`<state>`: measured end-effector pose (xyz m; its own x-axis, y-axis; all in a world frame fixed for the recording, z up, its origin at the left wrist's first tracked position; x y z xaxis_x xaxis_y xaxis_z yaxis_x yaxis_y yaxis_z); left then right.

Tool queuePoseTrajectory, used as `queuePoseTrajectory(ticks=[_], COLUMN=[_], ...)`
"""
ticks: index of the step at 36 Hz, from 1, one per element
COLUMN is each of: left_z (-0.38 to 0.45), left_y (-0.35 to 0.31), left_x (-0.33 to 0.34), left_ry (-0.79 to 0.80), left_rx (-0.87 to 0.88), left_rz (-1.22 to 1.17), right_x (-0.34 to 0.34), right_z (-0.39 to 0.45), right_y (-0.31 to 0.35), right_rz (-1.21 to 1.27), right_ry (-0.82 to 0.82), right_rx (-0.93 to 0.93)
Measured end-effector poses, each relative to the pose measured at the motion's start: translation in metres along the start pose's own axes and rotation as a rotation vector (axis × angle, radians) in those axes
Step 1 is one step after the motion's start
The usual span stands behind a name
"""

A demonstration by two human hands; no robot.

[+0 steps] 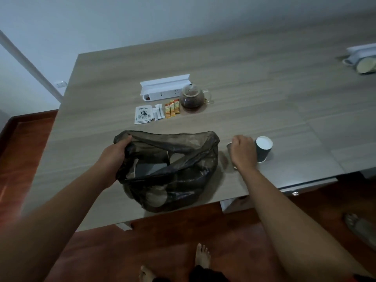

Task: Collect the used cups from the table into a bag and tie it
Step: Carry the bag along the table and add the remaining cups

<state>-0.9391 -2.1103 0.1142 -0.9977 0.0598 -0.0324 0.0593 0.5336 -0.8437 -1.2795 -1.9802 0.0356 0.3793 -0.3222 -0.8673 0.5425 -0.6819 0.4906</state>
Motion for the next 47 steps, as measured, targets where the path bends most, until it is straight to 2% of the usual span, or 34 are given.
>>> queuePoseTrajectory(ticks=[2, 4, 6, 10, 14, 16, 19, 22, 25, 28, 31, 33, 35, 38, 42, 47], left_z=[0.002, 0.004, 0.005, 0.002, -0.001, 0.000, -0.001, -0.001, -0.001, 0.001, 0.001, 0.000, -0.001, -0.003, -0.010, -0.014], left_y=[0.002, 0.003, 0.003, 0.003, 0.004, 0.004, 0.002, 0.002, 0.000, -0.002, -0.004, -0.006, -0.009, -0.015, -0.019, -0.014], left_x=[0.000, 0.000, -0.001, 0.002, 0.004, 0.002, 0.003, 0.005, 0.007, 0.009, 0.010, 0.011, 0.012, 0.014, 0.017, 0.018], left_ry=[0.010, 0.018, 0.025, 0.048, 0.052, 0.043, 0.046, 0.021, -0.006, -0.017, 0.002, 0.009, -0.002, -0.013, -0.018, 0.030], left_rx=[0.010, 0.012, 0.016, 0.038, 0.071, 0.090, 0.105, 0.112, 0.121, 0.125, 0.127, 0.133, 0.138, 0.159, 0.234, 0.289], left_rz=[0.016, 0.033, 0.055, 0.105, 0.146, 0.156, 0.169, 0.158, 0.134, 0.115, 0.111, 0.111, 0.111, 0.112, 0.115, 0.088], right_x=[0.008, 0.022, 0.033, 0.042, 0.056, 0.063, 0.062, 0.050, 0.032, 0.004, -0.012, -0.015, -0.012, -0.002, 0.018, 0.042], right_z=[0.000, -0.003, -0.004, 0.002, 0.008, 0.010, 0.012, 0.011, 0.004, -0.009, -0.030, -0.047, -0.061, -0.072, -0.076, -0.078], right_y=[-0.016, -0.026, -0.033, -0.035, -0.038, -0.035, -0.029, -0.022, -0.005, 0.019, 0.048, 0.065, 0.079, 0.097, 0.112, 0.120], right_rz=[-0.206, -0.388, -0.473, -0.451, -0.360, -0.259, -0.064, 0.237, 0.619, 1.005, 1.182, 1.105, 0.913, 0.591, 0.321, 0.005], right_ry=[-0.021, 0.031, 0.045, -0.005, 0.062, 0.099, 0.062, 0.009, 0.065, 0.153, 0.401, 0.547, 0.630, 0.650, 0.565, 0.307], right_rx=[-0.055, -0.109, -0.113, -0.083, 0.013, 0.074, 0.148, 0.254, 0.316, 0.201, -0.069, -0.239, -0.384, -0.512, -0.613, -0.699])
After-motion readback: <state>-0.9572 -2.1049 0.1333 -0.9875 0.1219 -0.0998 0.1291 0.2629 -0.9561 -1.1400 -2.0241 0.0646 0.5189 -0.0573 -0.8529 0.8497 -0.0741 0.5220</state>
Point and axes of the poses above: each hand's wrist, its own z-axis towards the middle knuckle, its own x-axis out of the palm, y = z × x, the point moved 2 cm from there along z, towards the middle knuckle, and after that the axes turned 13 degrees about -z, right-handed, at the moved point
